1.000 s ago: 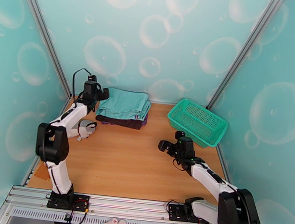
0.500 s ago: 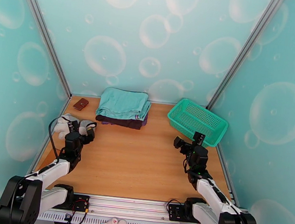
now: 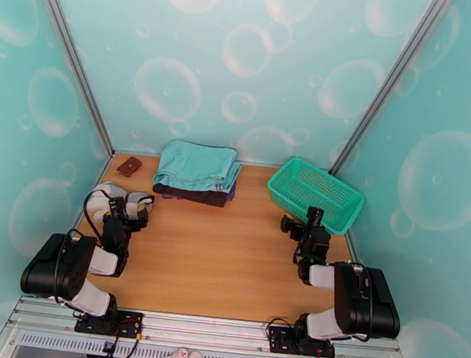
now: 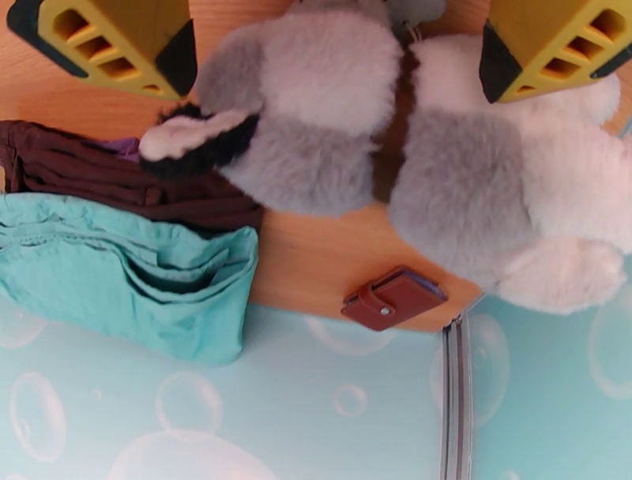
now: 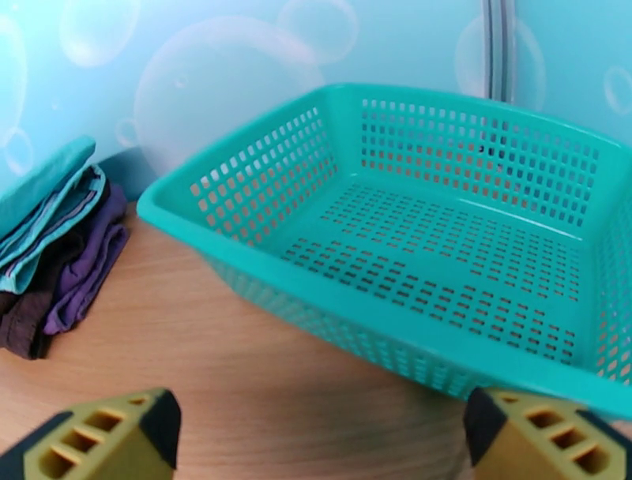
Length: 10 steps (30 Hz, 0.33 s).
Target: Fold and stack the trousers
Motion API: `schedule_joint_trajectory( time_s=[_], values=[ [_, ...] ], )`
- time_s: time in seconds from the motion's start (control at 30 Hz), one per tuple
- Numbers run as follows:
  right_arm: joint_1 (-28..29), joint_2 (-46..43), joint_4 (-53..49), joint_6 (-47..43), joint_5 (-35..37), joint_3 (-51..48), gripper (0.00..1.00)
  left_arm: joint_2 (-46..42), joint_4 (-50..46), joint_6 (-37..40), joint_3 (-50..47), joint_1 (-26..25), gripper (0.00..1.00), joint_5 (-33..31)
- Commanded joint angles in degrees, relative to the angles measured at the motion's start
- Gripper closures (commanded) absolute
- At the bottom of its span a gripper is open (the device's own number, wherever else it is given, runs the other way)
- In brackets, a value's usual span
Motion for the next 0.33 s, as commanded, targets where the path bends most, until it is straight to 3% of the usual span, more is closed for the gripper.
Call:
schedule_joint_trajectory(
  time_s=[0.0, 0.03, 0.1, 0.17, 0.3],
  values=[
    [0.4, 1.5, 11.1, -2.5, 0.8, -2.9, 0.01, -0.4, 9.9, 1.3, -2.9, -1.9, 0.0, -5.3],
    [0.5, 0.9, 7.0, -2.3, 1.2, -1.5, 0.01, 0.1, 11.2, 2.6, -3.3, -1.9, 0.01, -2.6],
    [1.1, 1.6, 9.5, -2.9, 1.8, -2.2, 0.01, 0.4, 4.4, 3.9, 0.6, -3.4, 0.01, -4.3],
    [1.2, 1.5, 8.8, -3.0, 1.7, -2.0, 0.01, 0.3, 5.4, 3.7, 0.1, -1.6, 0.0, 0.3],
    [1.0, 1.3, 9.7, -3.0, 1.0, -2.6, 0.01, 0.4, 5.0, 3.5, 0.4, -2.2, 0.01, -2.1]
  ],
)
